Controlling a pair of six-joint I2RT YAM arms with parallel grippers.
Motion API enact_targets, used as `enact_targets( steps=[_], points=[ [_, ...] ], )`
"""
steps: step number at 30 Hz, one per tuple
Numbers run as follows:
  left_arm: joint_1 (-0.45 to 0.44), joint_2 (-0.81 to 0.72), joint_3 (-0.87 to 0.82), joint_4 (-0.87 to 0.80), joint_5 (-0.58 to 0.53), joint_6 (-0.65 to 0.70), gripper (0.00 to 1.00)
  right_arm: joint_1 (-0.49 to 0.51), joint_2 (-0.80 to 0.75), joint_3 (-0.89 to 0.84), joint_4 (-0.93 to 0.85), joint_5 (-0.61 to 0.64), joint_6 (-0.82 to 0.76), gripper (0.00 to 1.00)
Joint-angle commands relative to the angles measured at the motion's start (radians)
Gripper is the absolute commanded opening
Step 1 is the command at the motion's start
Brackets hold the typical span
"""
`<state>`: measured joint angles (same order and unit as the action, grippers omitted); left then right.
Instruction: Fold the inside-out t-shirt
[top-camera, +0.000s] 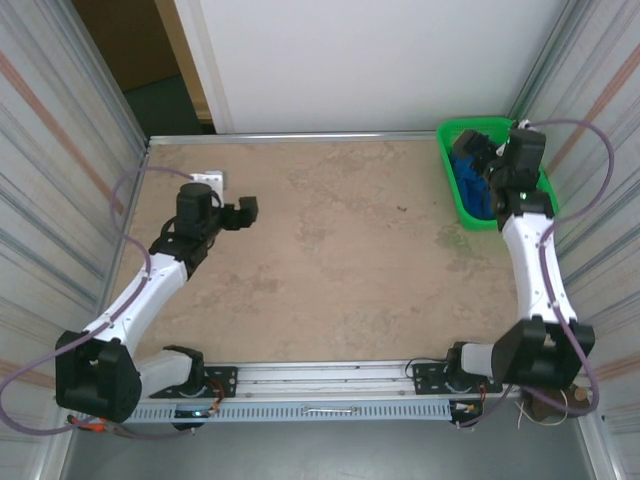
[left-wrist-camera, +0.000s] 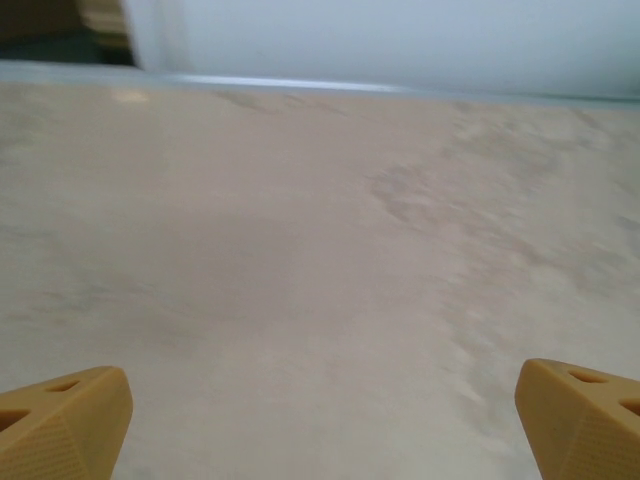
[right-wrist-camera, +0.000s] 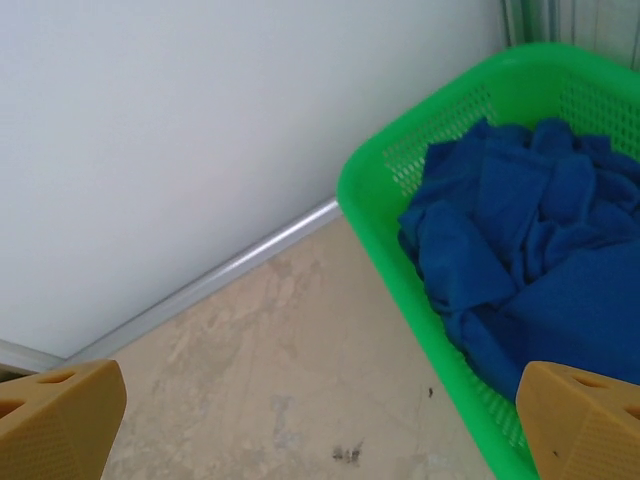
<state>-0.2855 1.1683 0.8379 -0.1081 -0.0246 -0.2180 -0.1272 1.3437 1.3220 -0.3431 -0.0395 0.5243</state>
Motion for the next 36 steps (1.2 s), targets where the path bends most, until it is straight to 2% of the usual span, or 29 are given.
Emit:
enact_targets(
  steps=[1, 7, 13, 19, 23, 26, 28, 29, 31, 32, 33, 34, 36],
  points=[
    [-0.063, 0.002, 0.021, -0.115, 0.13, -0.129, 0.99, -0.037, 0.136, 0.138, -0.258, 0.02, 0.07, 0.97],
    [-0.15, 0.077, 0.06, -0.082, 0.187, -0.153, 0.99, -0.092, 0.425, 0.362, -0.389, 0.036, 0.134, 0.92],
    [-0.155, 0.133, 0.087, -0.081, 0.215, -0.162, 0.99, -0.094, 0.698, 0.603, -0.527, 0.137, 0.16, 0.92],
    [-0.155, 0.186, 0.091, -0.075, 0.247, -0.182, 0.99, -0.098, 0.839, 0.701, -0.55, 0.218, 0.2, 0.96],
    [-0.156, 0.213, 0.095, -0.076, 0.255, -0.196, 0.99, -0.106, 0.949, 0.813, -0.572, 0.165, 0.199, 0.97],
    [-0.162, 0.221, 0.102, -0.083, 0.253, -0.198, 0.99, -0.107, 1.03, 0.909, -0.569, 0.073, 0.17, 0.92],
    [-0.166, 0.223, 0.107, -0.09, 0.248, -0.201, 0.99, -0.113, 1.078, 0.97, -0.587, 0.013, 0.164, 0.85],
    [-0.167, 0.222, 0.107, -0.09, 0.248, -0.203, 0.99, -0.12, 1.091, 0.979, -0.588, -0.022, 0.169, 0.77],
    [-0.17, 0.219, 0.105, -0.093, 0.247, -0.21, 0.99, -0.141, 1.102, 0.973, -0.577, -0.105, 0.188, 0.47],
    [-0.17, 0.216, 0.105, -0.094, 0.252, -0.213, 0.99, -0.154, 1.097, 0.959, -0.564, -0.15, 0.202, 0.22],
    [-0.17, 0.209, 0.101, -0.093, 0.258, -0.215, 0.99, -0.163, 1.08, 0.938, -0.54, -0.187, 0.205, 0.09],
    [-0.17, 0.204, 0.097, -0.091, 0.261, -0.218, 0.99, -0.166, 1.054, 0.913, -0.513, -0.205, 0.205, 0.01],
    [-0.17, 0.192, 0.082, -0.079, 0.266, -0.224, 0.99, -0.173, 0.974, 0.851, -0.441, -0.228, 0.205, 0.0]
  ],
)
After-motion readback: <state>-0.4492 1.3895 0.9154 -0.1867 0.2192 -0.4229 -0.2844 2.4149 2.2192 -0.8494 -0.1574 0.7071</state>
